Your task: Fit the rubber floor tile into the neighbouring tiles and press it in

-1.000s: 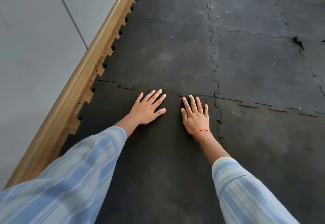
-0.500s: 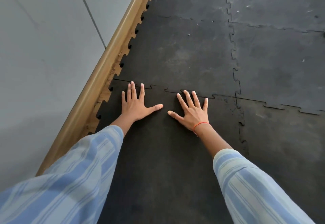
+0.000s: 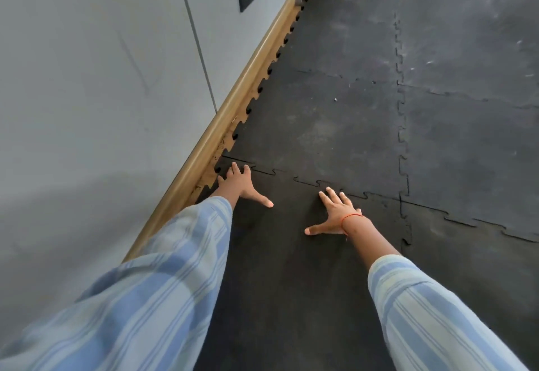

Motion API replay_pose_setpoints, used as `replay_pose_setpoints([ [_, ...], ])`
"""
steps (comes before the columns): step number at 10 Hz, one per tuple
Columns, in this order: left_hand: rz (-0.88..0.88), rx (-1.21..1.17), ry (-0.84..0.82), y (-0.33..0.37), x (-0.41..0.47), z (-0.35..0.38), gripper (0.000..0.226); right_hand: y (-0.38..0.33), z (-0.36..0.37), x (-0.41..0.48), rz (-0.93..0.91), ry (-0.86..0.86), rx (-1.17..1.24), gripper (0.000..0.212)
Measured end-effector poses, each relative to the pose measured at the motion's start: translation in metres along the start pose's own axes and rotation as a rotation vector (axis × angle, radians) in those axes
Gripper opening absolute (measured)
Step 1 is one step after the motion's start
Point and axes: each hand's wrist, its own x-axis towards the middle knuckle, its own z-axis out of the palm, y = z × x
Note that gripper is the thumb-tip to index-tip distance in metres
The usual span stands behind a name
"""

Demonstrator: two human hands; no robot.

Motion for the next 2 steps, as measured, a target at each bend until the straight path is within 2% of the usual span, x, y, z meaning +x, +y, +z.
replay_pose_setpoints([
  [1,0.079,-0.037,-0.055,-0.006,-0.036,-0.052,0.130,-0.011,-0.033,-0.028,-0.002,0.028,0.044,0.100],
  [2,0.162,-0.039,0.136,0.002,-0.087,-0.098,0.082,-0.045,-0.083,-0.070,-0.082,0.087,0.111,0.089],
])
